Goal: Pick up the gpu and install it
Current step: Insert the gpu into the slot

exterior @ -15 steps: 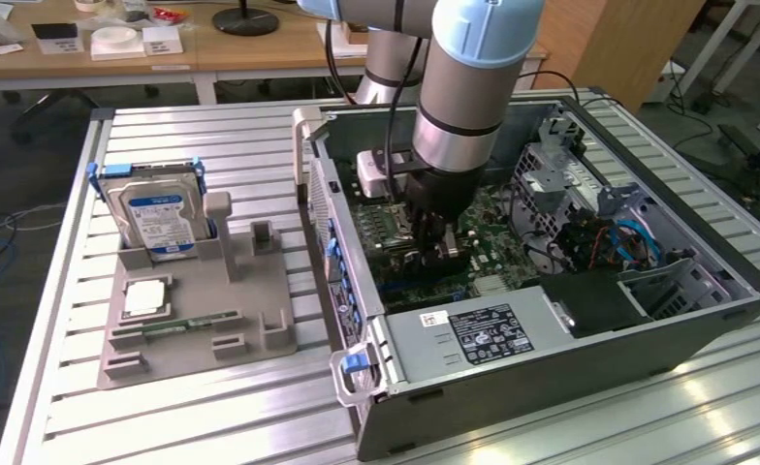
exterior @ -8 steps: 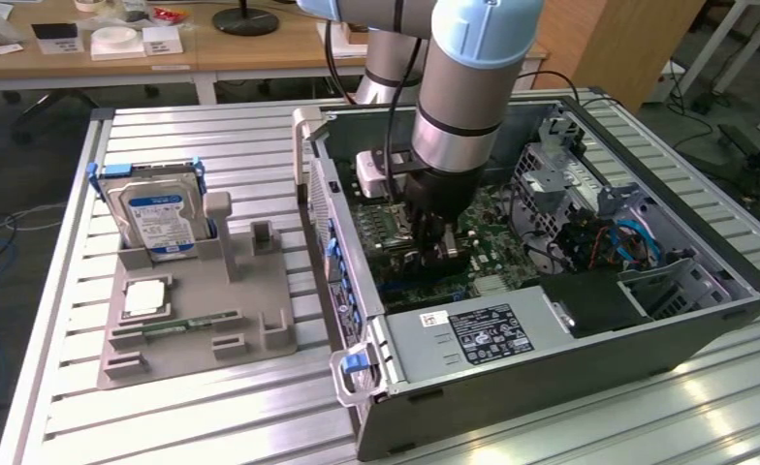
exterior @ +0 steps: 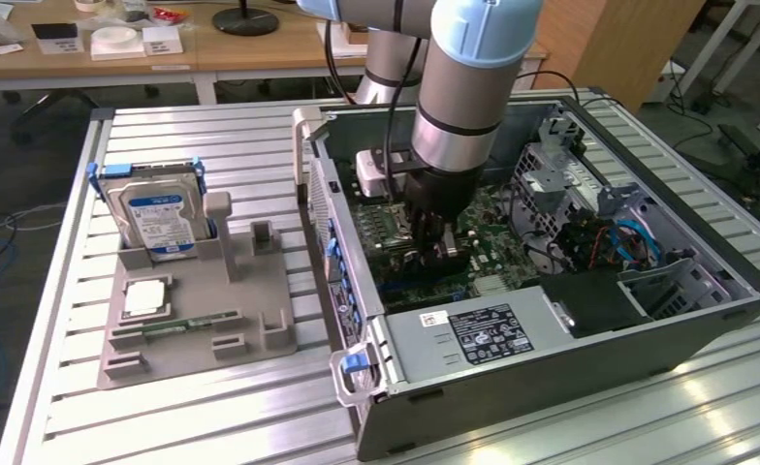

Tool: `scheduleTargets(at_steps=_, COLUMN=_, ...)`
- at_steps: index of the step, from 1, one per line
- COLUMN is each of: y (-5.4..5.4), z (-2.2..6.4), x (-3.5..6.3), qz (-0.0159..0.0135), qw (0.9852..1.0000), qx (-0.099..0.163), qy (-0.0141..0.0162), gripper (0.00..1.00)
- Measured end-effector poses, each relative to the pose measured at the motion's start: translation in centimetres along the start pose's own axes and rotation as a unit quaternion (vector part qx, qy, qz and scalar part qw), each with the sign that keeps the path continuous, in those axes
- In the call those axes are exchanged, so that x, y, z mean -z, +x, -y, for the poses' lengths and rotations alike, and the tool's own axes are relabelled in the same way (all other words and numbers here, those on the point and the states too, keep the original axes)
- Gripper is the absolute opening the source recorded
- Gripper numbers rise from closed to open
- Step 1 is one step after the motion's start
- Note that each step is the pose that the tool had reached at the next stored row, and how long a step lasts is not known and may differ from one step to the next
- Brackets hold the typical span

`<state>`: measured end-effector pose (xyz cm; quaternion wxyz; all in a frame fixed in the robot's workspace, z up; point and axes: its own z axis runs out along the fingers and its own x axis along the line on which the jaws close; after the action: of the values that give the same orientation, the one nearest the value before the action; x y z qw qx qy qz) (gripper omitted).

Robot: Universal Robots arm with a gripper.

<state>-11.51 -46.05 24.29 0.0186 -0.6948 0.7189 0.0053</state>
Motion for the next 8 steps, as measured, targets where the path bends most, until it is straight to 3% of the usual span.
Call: scheduleTargets(at_steps=8, y=-0.02, z=0.0, x=-0.01, qz=-0.0005, qw=1.0, qx=0.0, qy=0.0, gripper=0.27)
